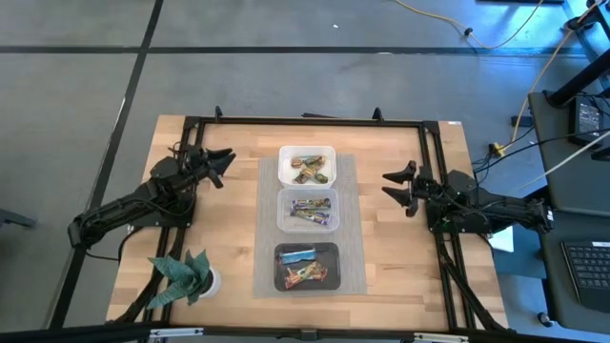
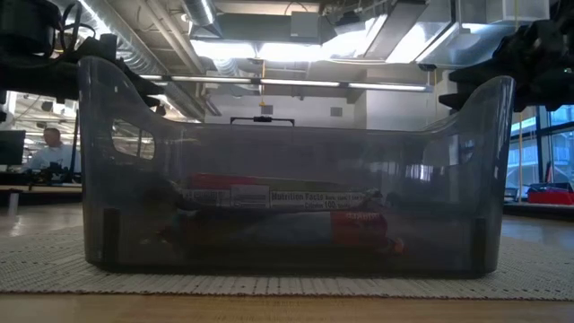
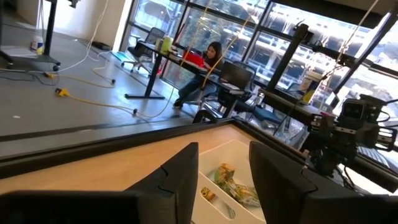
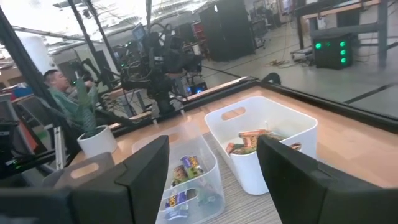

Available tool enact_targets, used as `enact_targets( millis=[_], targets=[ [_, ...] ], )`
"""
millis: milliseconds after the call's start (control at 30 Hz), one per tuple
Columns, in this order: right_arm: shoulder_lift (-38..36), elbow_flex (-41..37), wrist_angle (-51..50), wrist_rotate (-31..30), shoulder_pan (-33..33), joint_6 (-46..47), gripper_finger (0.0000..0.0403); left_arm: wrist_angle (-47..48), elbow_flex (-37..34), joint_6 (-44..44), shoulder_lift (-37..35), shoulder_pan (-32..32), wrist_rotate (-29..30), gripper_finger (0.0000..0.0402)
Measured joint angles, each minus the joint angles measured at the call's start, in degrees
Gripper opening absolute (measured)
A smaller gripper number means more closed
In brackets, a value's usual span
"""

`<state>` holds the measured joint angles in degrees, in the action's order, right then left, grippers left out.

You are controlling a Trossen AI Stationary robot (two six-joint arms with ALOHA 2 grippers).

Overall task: Pick and place Granola Bars by type
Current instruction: Return to Home Position

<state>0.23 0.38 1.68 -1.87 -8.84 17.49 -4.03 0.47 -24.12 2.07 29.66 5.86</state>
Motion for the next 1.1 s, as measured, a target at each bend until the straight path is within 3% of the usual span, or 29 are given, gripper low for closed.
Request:
enact_targets(
  millis=[1100],
  targets=[
    [0.0,0.0,0.1,0.0,0.0,1.6,0.0246,0.0,0.0,-0.2,0.0,0.0,0.3,0.0137]
  ],
)
